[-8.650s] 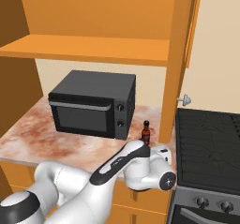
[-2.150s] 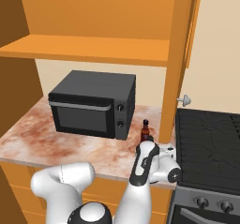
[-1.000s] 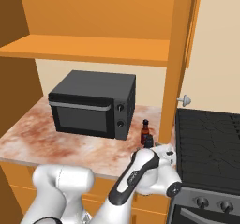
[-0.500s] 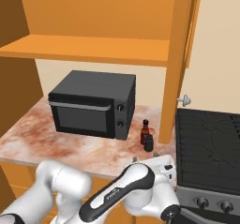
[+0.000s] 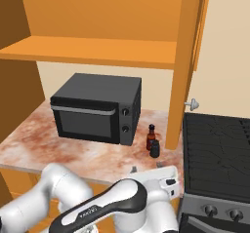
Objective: Take 2 condiments from the cabinet and move them on the counter near the stove.Make sure the condiments are lined up with each other, next to each other.
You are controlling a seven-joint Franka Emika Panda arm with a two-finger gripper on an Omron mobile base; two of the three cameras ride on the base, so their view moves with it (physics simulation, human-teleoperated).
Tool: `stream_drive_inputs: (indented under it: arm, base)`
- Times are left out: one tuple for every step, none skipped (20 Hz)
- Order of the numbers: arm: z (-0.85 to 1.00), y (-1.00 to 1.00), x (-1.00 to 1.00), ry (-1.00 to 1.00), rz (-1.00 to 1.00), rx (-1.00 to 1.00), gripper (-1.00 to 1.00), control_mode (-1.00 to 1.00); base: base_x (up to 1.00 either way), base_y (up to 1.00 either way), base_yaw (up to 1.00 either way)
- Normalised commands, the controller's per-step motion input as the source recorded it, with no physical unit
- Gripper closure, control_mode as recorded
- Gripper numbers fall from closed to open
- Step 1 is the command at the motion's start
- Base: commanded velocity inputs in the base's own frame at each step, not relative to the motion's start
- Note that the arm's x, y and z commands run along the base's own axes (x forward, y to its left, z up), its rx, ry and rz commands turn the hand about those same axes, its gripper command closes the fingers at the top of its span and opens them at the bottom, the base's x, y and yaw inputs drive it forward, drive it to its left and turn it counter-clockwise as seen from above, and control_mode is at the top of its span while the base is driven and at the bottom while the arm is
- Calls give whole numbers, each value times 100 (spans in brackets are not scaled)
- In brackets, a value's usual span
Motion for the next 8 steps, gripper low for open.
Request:
stream_drive_inputs:
  arm:
    - [58, 0, -30, 0, -3, 0, -100, -100]
    - [57, 0, -25, 0, -3, 0, -100, -100]
    - [50, 0, -25, 0, -3, 0, -100, -100]
    - [46, 0, -26, 0, -3, 0, -100, -100]
    - [36, 0, -30, 0, -3, 0, -100, -100]
    - [30, 0, -35, 0, -4, 0, -100, -100]
    - [28, 0, -42, 0, -4, 0, -100, -100]
    - [24, 0, -49, 0, -4, 0, -100, -100]
  base:
    - [0, 0, 0]
    - [0, 0, 0]
    - [0, 0, 0]
    - [0, 0, 0]
    - [0, 0, 0]
    - [0, 0, 0]
    - [0, 0, 0]
    - [0, 0, 0]
